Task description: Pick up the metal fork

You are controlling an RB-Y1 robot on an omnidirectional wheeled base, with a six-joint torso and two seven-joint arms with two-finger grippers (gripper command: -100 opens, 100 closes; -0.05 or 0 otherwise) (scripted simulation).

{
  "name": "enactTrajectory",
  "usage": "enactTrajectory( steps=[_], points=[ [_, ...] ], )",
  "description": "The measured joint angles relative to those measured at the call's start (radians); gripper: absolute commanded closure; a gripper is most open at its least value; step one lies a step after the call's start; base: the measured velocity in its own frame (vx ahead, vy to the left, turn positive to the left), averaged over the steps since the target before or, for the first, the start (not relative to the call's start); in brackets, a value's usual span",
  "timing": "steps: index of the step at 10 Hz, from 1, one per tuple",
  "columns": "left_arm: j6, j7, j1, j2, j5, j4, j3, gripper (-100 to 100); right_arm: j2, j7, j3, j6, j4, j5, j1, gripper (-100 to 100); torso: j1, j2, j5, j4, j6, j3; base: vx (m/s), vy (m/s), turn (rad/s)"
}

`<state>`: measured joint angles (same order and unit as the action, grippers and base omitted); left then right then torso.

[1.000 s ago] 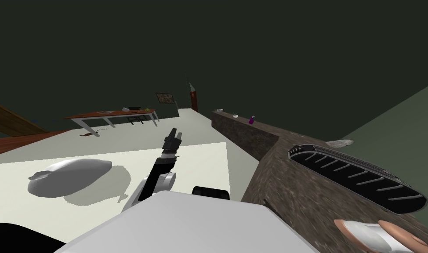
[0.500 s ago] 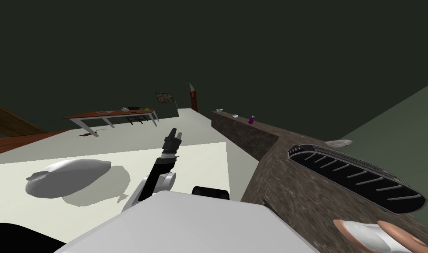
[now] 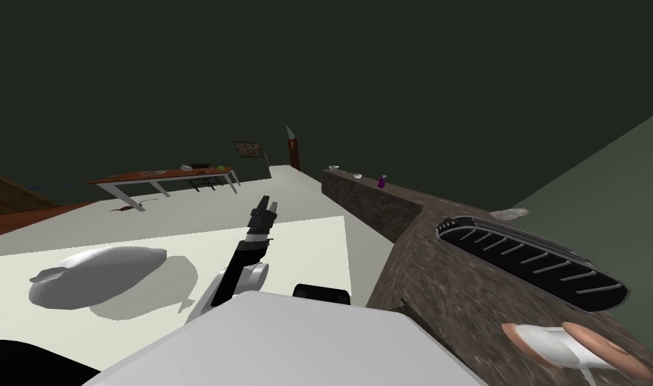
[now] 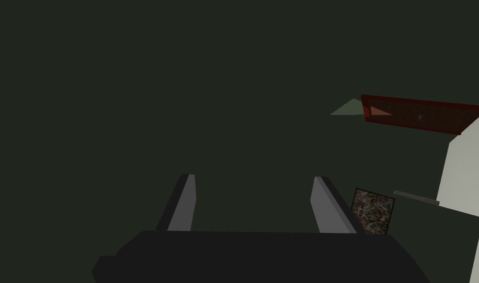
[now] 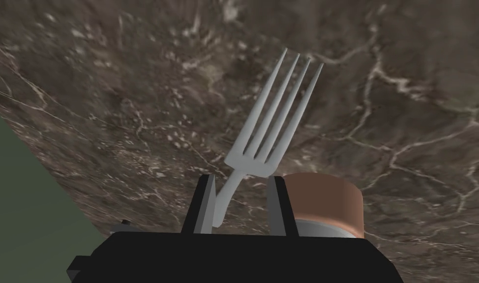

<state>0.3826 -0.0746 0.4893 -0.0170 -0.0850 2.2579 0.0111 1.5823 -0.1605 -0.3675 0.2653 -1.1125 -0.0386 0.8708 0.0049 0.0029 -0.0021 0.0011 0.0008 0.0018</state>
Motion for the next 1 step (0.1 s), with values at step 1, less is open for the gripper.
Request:
enactTrajectory(
  steps=[1],
  points=[
    [0.0, 0.0, 0.0, 0.0, 0.0, 0.0, 0.0, 0, 0.002, -0.002, 0.0, 0.002, 0.0, 0.0, 0.0, 0, -0.002, -0.001, -0.001, 0.0, 0.0, 0.0, -0.003, 0.005, -0.001]
  ],
)
